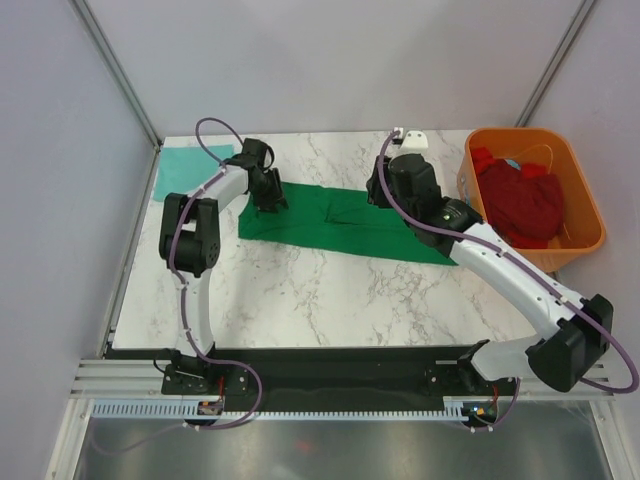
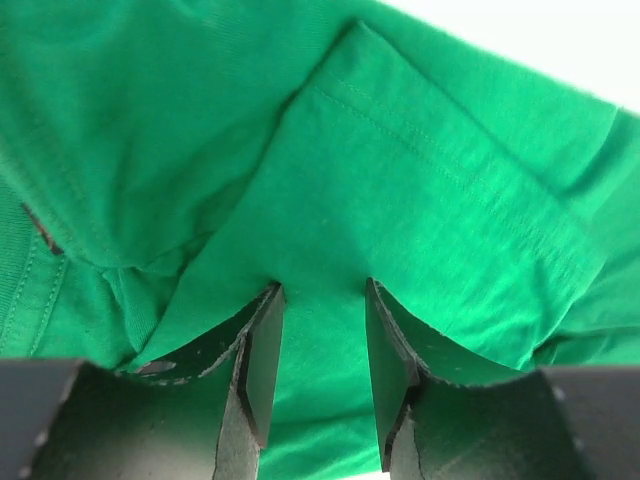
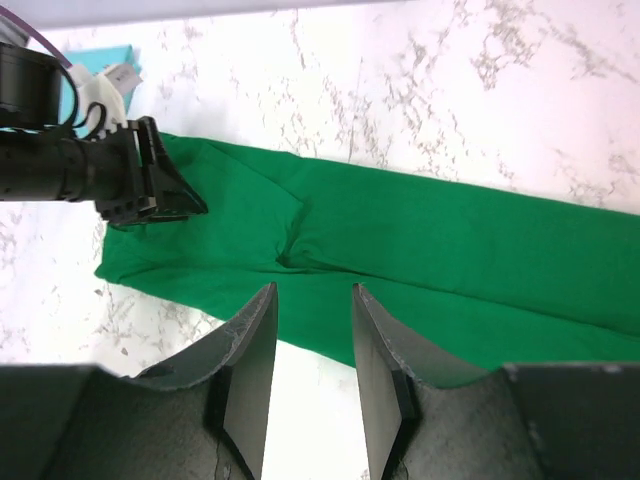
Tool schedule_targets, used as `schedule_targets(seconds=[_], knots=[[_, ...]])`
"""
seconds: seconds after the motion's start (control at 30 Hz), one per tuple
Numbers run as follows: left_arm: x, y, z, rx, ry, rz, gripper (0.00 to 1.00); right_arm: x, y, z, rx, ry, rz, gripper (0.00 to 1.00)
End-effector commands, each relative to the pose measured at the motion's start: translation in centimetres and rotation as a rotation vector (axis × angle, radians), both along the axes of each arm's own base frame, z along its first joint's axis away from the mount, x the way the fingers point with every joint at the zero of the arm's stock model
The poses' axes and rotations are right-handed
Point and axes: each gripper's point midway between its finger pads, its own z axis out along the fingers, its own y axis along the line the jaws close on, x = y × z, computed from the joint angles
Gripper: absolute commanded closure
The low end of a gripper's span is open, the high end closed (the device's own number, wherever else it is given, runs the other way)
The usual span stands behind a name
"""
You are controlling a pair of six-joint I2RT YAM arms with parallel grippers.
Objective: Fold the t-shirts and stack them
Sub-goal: Fold the tshirt
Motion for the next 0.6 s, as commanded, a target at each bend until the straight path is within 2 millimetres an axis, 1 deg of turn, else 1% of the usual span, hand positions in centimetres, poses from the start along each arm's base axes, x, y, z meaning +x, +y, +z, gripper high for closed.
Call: schedule_targets(seconds=[0.0,0.03,0.07,0.1,0.13,0.17,0.2,0.23,0.27,0.3,0.33,0.37,0.4,0.43,0.47,0.5,0.57], knots=[[3.4,0.1,-2.0,0.055,-0.039,0.000,0.53,-0.4,-1.8,1.3,0.016,-0.039,-0.065,0.57],[4.3,0.1,-1.8,0.057,-0.055,0.005,0.53,-0.5,-2.1,1.9,0.023,-0.052,-0.072,0.57],[5.2,0.1,-1.9,0.060,-0.070,0.012,0.53,-0.5,-2.4,2.1,0.021,-0.056,-0.077,0.57],[7.5,0.0,-0.1,0.047,-0.131,0.026,0.53,-0.5,-2.6,2.3,0.021,-0.062,-0.082,0.57],[8.4,-0.3,-1.3,0.043,-0.127,0.031,0.52,-0.5,-3.1,2.5,0.012,-0.074,-0.101,0.57],[9.6,-0.5,-1.2,0.035,-0.149,0.035,0.52,-0.4,-3.4,2.4,0.003,-0.076,-0.115,0.57],[12.2,-1.2,1.8,0.003,-0.236,0.037,0.52,-0.2,-3.7,2.2,-0.004,-0.081,-0.126,0.57],[13.1,-1.5,0.1,-0.013,-0.222,0.053,0.52,0.0,-4.0,2.1,-0.013,-0.084,-0.142,0.57],[14.1,-1.9,0.9,-0.040,-0.249,0.058,0.52,0.4,-4.6,1.8,-0.024,-0.084,-0.166,0.57],[15.7,-2.5,3.3,-0.090,-0.306,0.057,0.52,0.8,-4.7,1.3,-0.032,-0.078,-0.174,0.57],[16.2,-2.8,3.9,-0.128,-0.313,0.073,0.52,1.0,-4.7,1.1,-0.034,-0.070,-0.175,0.57],[16.6,-3.1,5.2,-0.149,-0.341,0.069,0.51,1.3,-4.8,0.9,-0.038,-0.065,-0.176,0.57],[17.0,-3.7,7.1,-0.182,-0.374,0.054,0.51,1.4,-4.7,0.9,-0.037,-0.064,-0.173,0.57],[16.9,-4.0,8.1,-0.209,-0.382,0.053,0.51,1.4,-4.6,1.0,-0.031,-0.065,-0.168,0.57],[16.7,-4.4,11.2,-0.236,-0.422,0.040,0.50,1.3,-4.5,1.1,-0.022,-0.063,-0.160,0.57],[15.9,-5.0,11.9,-0.264,-0.413,0.017,0.50,0.9,-4.5,1.6,-0.005,-0.070,-0.158,0.57],[14.7,-5.8,14.4,-0.286,-0.429,-0.010,0.50,0.4,-4.8,2.1,0.021,-0.077,-0.161,0.57]])
